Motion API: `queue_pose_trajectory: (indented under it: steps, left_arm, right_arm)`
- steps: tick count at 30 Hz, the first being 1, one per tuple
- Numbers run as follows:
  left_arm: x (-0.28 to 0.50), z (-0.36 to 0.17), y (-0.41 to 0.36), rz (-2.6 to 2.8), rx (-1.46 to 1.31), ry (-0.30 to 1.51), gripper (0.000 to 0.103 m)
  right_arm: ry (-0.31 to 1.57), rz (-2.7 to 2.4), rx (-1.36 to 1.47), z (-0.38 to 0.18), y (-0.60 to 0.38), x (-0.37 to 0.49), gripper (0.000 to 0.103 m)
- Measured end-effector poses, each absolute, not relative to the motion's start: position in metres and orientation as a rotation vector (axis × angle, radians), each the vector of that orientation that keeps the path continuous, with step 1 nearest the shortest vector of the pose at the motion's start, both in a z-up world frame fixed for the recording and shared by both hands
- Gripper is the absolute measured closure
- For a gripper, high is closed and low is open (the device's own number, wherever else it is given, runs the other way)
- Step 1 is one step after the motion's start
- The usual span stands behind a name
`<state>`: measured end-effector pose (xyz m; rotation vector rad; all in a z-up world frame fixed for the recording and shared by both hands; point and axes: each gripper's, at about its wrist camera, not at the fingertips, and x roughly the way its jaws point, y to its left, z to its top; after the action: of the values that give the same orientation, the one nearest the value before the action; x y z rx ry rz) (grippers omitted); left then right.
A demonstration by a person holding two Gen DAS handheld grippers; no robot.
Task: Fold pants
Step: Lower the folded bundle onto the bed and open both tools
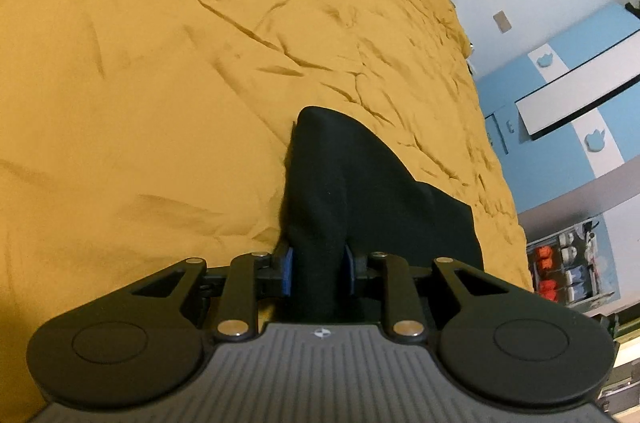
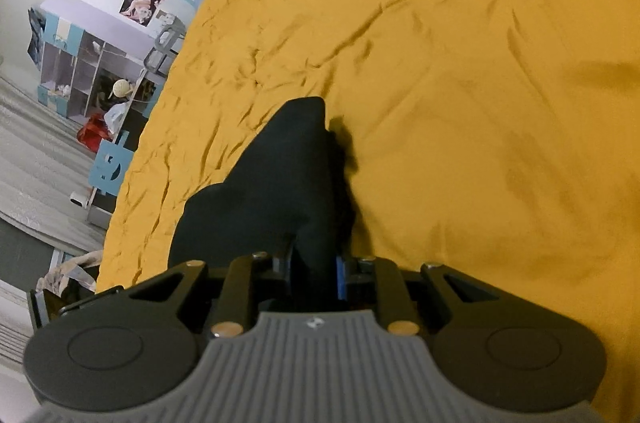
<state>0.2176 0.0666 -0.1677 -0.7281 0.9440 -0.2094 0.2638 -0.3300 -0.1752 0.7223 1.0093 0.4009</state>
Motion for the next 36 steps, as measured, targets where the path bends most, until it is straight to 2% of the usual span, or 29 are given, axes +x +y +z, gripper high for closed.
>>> queue_pose_trajectory:
  steps: [4,6,7,11,16,20,24,27,36]
  left_arm:
    - [0.214,-0.149,0.067,-0.184,-0.677,0.941,0.076]
    - [0.216,-0.136,0.065,-0.159,-0.618,0.917,0.081]
    - [0.218,-0.13,0.064,-0.144,-0.591,0.897,0.088]
    - [0.239,-0.112,0.056,-0.16,-0.579,0.835,0.088]
    - [0.271,-0.121,0.028,-0.198,-0.509,0.839,0.09]
    - [0.282,-0.145,0.028,-0.139,-0.466,0.879,0.099]
    - [0.28,-0.166,0.039,-0.108,-0.494,0.906,0.098]
    - [0.274,-0.16,0.044,-0.079,-0.494,0.885,0.098]
    - [0.219,-0.102,0.055,-0.032,-0.424,0.801,0.097]
  right_arm:
    - [0.965,0.365,0.582,-0.146,-0.334,0.263,0.085]
    - [0.93,0.353,0.536,-0.131,-0.34,0.266,0.087]
    - [0.906,0.349,0.511,-0.123,-0.341,0.268,0.089]
    - [0.847,0.399,0.468,-0.107,-0.329,0.286,0.091]
    - [0.851,0.408,0.422,-0.118,-0.298,0.321,0.101]
    - [0.908,0.32,0.402,-0.149,-0.296,0.337,0.103]
    - [0.955,0.249,0.351,-0.173,-0.302,0.345,0.103]
    - [0.954,0.254,0.414,-0.178,-0.313,0.342,0.103]
    - [0.789,0.331,0.245,-0.109,-0.308,0.273,0.103]
